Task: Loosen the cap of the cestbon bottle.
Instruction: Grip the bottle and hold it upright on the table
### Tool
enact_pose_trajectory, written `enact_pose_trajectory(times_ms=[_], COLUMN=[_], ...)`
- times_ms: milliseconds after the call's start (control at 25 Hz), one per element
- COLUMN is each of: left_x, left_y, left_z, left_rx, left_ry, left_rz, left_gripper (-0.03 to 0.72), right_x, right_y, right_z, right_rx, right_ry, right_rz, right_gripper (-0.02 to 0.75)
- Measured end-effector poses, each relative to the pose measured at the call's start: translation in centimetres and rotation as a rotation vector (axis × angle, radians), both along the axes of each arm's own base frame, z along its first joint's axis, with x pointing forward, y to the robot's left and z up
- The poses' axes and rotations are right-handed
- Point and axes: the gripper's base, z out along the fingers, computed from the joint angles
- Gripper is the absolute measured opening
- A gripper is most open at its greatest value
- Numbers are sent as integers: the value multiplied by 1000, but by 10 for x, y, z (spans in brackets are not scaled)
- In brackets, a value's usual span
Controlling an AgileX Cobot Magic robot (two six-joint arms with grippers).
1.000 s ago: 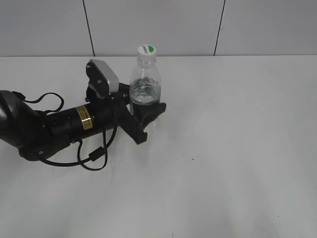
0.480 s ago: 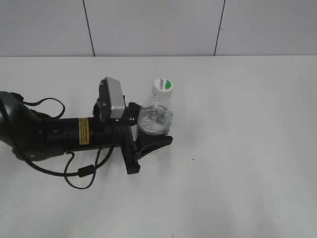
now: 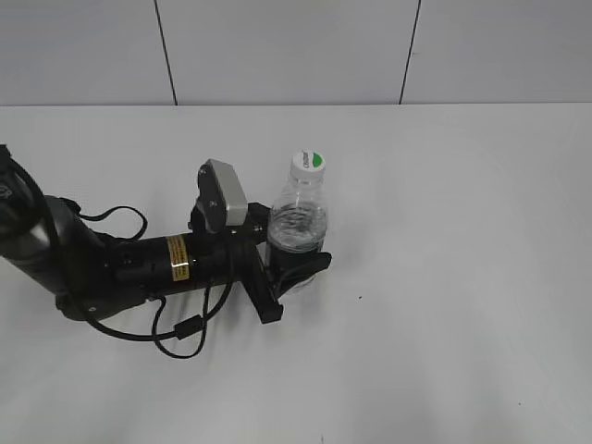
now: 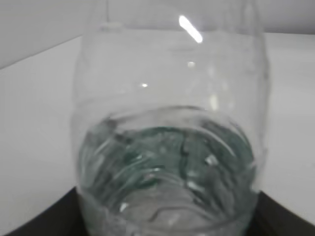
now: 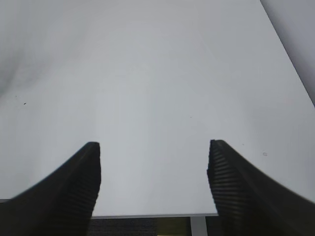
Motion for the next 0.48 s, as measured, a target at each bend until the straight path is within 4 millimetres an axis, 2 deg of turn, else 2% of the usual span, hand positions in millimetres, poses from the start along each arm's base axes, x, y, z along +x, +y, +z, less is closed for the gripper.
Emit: enact_pose_trajectory(times_ms=[480], left_x=[3], left_y=[-1], left_z=[-7], left_rx=[-58], left_ry=[30], left_rz=[20], left_gripper=[401], right_x=[0], right_y=[0], right_z=[0], right_rx=[0], right_ry=[0], right_rz=[0], right_gripper=[521])
